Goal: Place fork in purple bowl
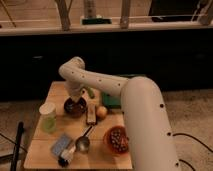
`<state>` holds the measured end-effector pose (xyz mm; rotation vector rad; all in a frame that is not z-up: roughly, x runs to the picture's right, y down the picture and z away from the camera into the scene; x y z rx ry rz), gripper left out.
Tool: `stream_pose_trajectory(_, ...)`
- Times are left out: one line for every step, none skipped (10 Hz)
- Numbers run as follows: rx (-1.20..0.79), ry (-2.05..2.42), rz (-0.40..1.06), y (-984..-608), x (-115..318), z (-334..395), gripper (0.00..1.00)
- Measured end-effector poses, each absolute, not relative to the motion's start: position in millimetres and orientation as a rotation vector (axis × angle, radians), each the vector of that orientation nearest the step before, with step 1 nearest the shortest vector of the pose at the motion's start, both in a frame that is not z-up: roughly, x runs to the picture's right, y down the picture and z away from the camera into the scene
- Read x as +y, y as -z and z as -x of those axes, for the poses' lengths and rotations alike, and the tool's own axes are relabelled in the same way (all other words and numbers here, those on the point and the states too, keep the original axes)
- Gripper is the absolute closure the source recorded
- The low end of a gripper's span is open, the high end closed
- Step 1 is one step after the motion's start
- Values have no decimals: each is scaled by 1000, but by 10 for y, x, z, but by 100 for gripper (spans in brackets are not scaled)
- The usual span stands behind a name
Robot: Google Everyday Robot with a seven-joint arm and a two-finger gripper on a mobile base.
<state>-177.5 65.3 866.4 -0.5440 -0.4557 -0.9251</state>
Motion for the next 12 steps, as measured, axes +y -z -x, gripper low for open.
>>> stream_pose_trajectory(-454,927,544,-8654,653,1777,20)
stream_pose_trajectory(-451,927,543,-8648,641,1771,20)
stream_pose_trajectory(-448,926,542,-8645,629,1760,20)
stream_pose_trajectory(-445,927,539,-8634,607,1756,20)
stream_pose_trajectory(-442,926,537,-8628,590,1751,20)
stream_pose_trajectory(-438,926,538,-8620,571,1733,20)
stream_pose_trajectory(-435,926,538,-8614,557,1724,20)
stream_pose_trajectory(-434,927,541,-8606,553,1716,20)
stream_pose_trajectory(-434,928,541,-8605,549,1705,20)
stream_pose_trajectory(-436,928,541,-8597,534,1696,20)
stream_pose_trajectory(-438,929,543,-8592,532,1691,20)
stream_pose_trajectory(-440,930,544,-8588,527,1692,20)
